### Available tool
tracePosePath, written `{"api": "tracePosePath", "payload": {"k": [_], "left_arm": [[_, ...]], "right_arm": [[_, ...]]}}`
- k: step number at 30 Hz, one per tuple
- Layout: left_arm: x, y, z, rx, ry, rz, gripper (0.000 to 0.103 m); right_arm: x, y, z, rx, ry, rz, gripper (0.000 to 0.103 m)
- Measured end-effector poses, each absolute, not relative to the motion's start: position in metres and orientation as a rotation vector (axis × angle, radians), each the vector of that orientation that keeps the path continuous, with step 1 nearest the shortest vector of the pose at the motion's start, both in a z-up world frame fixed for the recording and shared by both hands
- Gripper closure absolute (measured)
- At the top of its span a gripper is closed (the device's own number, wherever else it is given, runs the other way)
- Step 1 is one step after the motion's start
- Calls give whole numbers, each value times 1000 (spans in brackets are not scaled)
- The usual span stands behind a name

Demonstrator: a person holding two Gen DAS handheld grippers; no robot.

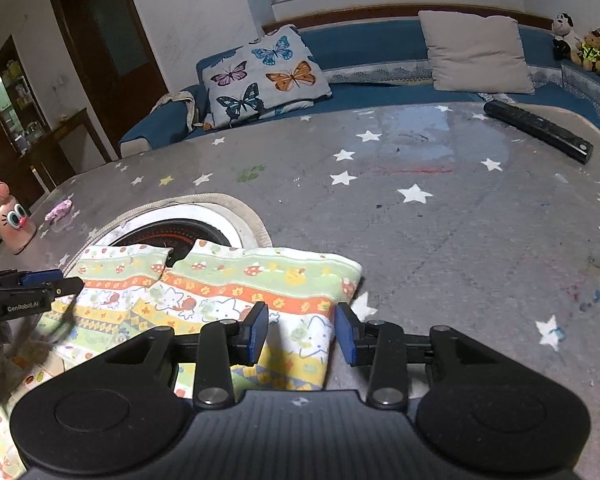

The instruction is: Fold clothes

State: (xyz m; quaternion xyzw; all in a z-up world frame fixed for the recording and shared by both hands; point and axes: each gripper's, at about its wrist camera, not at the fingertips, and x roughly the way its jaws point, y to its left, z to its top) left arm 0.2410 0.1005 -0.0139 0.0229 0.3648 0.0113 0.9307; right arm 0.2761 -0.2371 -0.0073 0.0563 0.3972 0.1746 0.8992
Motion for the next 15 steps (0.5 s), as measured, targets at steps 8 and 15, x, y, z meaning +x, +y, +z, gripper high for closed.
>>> {"api": "tracePosePath", "payload": {"k": [8, 15], "left_arm": [[238, 100, -8, 68, 708, 55, 69], [242, 106, -12, 49, 712, 60, 56]], "right_arm": [[282, -236, -9, 130, 812, 354, 66], [286, -235, -10, 135, 813, 368, 65]]}}
